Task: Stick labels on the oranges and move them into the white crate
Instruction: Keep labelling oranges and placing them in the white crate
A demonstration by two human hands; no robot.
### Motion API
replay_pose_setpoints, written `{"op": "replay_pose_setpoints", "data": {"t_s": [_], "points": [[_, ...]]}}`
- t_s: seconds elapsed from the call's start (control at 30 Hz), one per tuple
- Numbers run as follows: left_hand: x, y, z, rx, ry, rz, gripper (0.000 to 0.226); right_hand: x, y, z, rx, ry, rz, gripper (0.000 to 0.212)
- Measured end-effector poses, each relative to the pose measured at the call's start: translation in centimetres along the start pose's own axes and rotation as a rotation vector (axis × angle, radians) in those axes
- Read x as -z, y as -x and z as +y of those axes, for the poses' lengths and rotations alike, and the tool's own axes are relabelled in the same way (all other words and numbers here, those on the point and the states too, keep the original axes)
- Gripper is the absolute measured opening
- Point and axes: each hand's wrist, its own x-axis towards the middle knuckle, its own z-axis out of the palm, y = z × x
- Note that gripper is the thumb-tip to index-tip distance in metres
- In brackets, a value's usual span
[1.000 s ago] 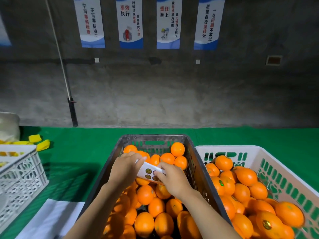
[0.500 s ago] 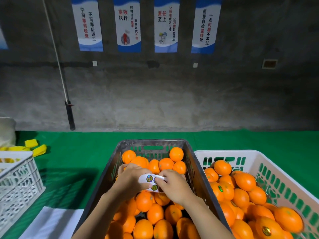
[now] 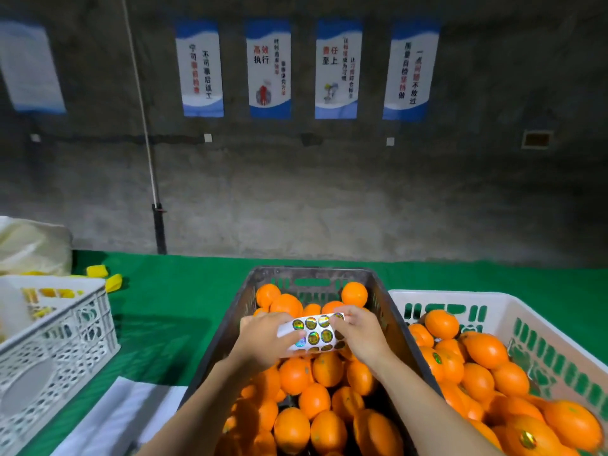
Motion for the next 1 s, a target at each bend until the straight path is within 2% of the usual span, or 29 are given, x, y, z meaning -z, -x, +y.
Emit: {"op": "replay_pose_setpoints", "data": {"t_s": [0.07,0.17,0.23,0.37,0.5,0.63,0.8,1.0], "points": [[0.0,0.4,-0.1,0.030,0.072,-0.013,0.038,-0.3,0.3,-0.1,-0.025,-0.013,-0.008,0.017],[0.5,0.7,0.3,0.111,0.447,-0.011,0.009,0.0,0.4,-0.3,-0.089,-0.102,0.036,0.021],[0.9,0.4,0.5,0.136,0.627,0.012,0.011,0.1,-0.1,-0.6,-0.129,-0.175,0.081,0.021],[1.0,-0.4,0.4,0.219,0.786,0.116,0.008,-0.2,-1.5,-1.1,-0.108,-0.216,0.093,0.027],[0.8,-0.4,0.5,0.266,0.785,0.189,0.005,-1.3,-1.5,-0.7,-0.147,-0.244,0.046,0.026],[0.8,-0.5,0.2,0.238,0.764,0.214,0.006,-1.1,-1.7,-0.9,-0.153,-0.291,0.005,0.036],[0.9,-0.1,-0.2,0.256,0.742,0.237,0.015,-1.3,-0.9,-1.1,-0.172,-0.338,-0.019,0.020],[1.4,-0.7,-0.1,0.284,0.758,0.282,0.026,-1.1,-1.1,-1.5,-0.171,-0.346,-0.015,0.014]]}}
